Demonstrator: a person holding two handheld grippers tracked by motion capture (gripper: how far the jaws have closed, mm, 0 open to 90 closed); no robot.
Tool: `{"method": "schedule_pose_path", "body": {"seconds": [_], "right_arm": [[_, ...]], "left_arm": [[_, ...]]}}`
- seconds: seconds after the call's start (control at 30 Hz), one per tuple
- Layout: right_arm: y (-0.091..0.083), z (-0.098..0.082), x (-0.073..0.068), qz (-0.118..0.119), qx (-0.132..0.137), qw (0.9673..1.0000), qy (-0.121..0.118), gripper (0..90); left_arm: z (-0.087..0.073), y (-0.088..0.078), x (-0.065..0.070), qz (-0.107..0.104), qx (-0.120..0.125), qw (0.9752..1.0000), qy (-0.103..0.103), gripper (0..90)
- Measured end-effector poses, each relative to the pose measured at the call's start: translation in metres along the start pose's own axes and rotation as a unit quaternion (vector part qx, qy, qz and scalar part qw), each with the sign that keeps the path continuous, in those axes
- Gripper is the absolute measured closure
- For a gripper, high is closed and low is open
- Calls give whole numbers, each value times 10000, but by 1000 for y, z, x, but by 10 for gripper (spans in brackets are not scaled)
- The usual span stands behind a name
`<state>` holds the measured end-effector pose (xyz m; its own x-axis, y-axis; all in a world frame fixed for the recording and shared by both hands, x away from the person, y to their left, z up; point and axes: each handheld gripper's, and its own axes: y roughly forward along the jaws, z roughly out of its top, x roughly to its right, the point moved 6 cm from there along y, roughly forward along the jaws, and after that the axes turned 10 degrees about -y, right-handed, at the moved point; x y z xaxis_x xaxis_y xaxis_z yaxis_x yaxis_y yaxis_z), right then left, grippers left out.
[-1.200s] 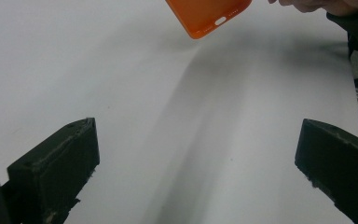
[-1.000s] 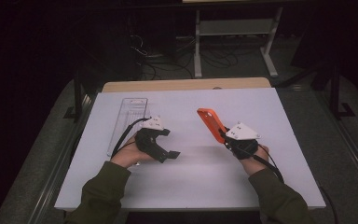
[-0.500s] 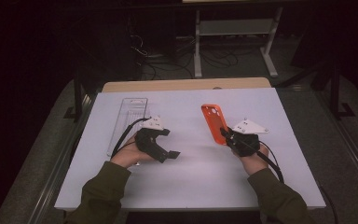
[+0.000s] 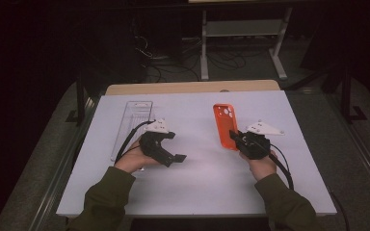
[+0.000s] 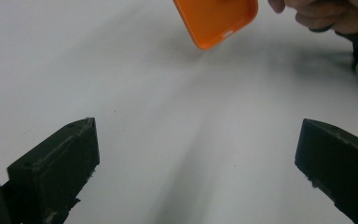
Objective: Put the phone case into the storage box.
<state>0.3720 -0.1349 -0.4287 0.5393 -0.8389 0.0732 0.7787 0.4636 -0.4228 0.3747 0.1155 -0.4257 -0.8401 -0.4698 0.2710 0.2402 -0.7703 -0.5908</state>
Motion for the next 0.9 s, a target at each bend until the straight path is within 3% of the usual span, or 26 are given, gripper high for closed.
{"method": "schedule_pose_path", "body": {"seconds": [0.1, 0.17, 0.33, 0.73, 0.9], "right_arm": [[0, 0, -1, -46, 14, 10000, 27, 804], [0, 1, -2, -71, 31, 10000, 16, 803], [1, 2, -6, -73, 52, 10000, -36, 804], [5, 6, -23, -67, 92, 9996, -271, 803], [5, 7, -27, -40, 97, 9997, -230, 803]], "left_arm": [[4, -2, -5, 123, 149, 9998, -66, 0], [7, -5, -6, 151, 255, 9993, -217, 0], [13, -9, -4, 58, 439, 9978, -497, 0], [25, -9, 1, 53, 638, 9958, -650, 0], [31, -4, 4, 87, 664, 9954, -678, 0]]}}
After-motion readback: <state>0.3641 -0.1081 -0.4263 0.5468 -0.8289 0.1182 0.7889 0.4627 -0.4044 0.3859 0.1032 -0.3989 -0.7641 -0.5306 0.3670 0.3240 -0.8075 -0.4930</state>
